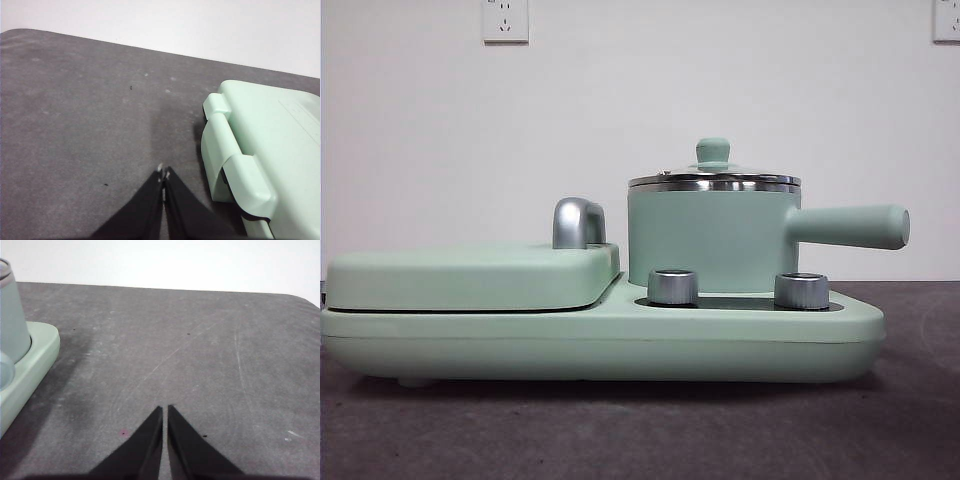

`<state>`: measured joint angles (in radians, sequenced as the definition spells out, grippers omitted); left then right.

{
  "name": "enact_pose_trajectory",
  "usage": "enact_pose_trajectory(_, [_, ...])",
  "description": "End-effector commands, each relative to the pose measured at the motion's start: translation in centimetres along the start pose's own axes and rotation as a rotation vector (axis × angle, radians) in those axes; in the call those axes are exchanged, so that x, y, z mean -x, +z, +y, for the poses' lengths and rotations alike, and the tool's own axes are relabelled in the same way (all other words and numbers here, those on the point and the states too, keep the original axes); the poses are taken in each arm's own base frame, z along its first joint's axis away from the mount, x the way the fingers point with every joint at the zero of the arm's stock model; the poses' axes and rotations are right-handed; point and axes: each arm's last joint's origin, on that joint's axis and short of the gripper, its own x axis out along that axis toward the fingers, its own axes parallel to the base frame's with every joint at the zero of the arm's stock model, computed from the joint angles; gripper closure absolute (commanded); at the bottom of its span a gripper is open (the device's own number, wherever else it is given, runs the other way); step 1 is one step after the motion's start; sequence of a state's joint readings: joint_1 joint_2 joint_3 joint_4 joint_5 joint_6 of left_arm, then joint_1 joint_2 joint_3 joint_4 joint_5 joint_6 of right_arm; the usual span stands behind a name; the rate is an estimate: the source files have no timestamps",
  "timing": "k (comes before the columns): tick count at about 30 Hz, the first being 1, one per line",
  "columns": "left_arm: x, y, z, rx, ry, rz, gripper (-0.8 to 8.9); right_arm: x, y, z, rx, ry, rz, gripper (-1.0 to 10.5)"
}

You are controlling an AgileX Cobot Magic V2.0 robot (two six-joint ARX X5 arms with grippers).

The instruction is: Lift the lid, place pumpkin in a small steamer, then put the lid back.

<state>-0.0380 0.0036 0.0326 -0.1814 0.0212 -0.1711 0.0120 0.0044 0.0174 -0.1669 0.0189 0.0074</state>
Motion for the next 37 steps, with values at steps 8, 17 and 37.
enact_pose_trajectory(8, [-0.19, -0.72, -0.09, -0.016, -0.015, 0.028, 8.07, -0.05, -0.07, -0.01, -0.004, -0.002, -0.005, 9.3])
enact_pose_trajectory(17, [-0.19, -0.72, -0.09, -0.016, -0.015, 0.028, 8.07, -0.05, -0.07, -0.01, -0.004, -0.002, -0.005, 9.3])
enact_pose_trajectory(37, [-0.19, -0.70, -0.09, -0.016, -0.015, 0.027, 8.07, -0.05, -0.07, -0.01, -0.004, -0.002, -0.005, 9.3])
